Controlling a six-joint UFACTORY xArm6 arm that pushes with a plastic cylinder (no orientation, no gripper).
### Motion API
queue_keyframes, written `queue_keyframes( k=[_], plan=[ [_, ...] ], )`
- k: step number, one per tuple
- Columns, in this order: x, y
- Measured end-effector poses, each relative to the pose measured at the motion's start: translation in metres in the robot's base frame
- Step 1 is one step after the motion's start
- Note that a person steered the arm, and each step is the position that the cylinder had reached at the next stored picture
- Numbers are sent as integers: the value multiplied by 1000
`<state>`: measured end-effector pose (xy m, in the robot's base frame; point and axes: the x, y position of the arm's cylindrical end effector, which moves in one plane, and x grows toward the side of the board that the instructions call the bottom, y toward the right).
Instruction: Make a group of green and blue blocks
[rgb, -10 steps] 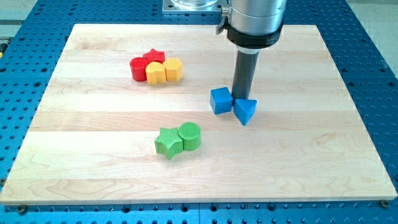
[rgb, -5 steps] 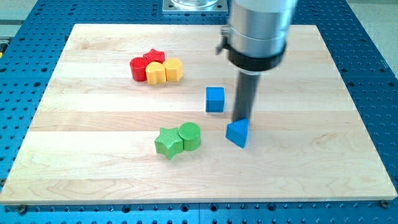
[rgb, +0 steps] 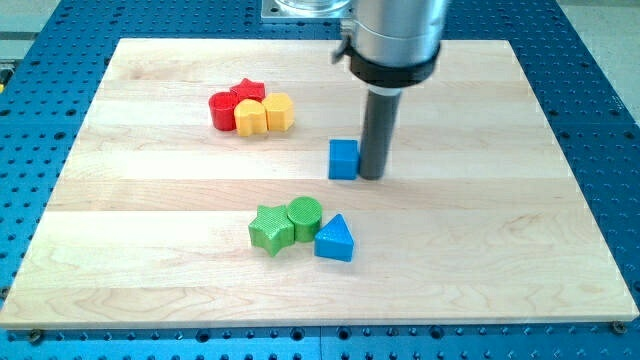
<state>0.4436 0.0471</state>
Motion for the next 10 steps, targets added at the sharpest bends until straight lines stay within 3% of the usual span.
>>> queue_keyframes(
  k=[1, 2, 3, 4, 5, 6, 7, 8, 9, 10],
  plan=[
    [-1, -17],
    [-32, -11],
    [10, -70],
    [25, -72],
    [-3, -99],
    [24, -144],
    [58, -106],
    [37, -118],
    [2, -91],
    [9, -66]
  ],
)
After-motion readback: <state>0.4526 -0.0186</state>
